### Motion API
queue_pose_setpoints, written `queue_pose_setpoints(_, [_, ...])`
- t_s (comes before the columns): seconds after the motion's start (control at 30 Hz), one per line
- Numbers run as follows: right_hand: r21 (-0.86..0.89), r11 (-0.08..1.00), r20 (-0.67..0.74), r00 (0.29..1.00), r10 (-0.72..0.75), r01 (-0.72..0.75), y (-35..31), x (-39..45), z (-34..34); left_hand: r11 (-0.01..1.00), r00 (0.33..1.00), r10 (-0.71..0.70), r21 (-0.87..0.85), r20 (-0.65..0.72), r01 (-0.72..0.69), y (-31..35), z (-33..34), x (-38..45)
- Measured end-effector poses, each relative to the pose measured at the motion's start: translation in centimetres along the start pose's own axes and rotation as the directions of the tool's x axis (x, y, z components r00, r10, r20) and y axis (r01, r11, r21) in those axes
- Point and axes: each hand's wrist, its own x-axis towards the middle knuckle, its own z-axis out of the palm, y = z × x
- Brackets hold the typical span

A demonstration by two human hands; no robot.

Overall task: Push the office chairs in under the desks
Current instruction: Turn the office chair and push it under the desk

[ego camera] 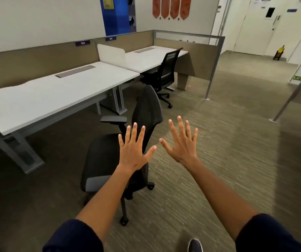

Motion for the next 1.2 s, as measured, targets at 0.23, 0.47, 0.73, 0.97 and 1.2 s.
queue_pose_setpoints(0.23, [0.064,0.995,0.055,0.995,-0.079,0.076,5.8,10.9,3.9,0.994,0.994,-0.104,0.019,-0.031,0.105,1.0,4.5,9.2])
queue_pose_setpoints(0.47, [0.141,0.963,0.117,0.962,-0.247,0.23,11.6,22.6,7.3,0.958,0.957,-0.287,0.02,-0.033,0.287,4.5,8.3,18.4])
queue_pose_setpoints(0.73, [0.201,0.908,0.169,0.9,-0.402,0.368,12.9,31.3,9.9,0.88,0.875,-0.473,0.099,0.105,0.464,7.8,9.9,24.8])
queue_pose_setpoints(0.97, [0.237,0.861,0.28,0.817,-0.504,0.45,10.2,37.0,12.4,0.762,0.754,-0.645,0.179,0.124,0.622,7.1,10.8,26.1])
queue_pose_setpoints(1.2, [0.25,0.842,0.419,0.73,-0.539,0.478,7.4,42.7,14.3,0.802,0.797,-0.594,0.153,0.111,0.577,5.8,9.9,25.3])
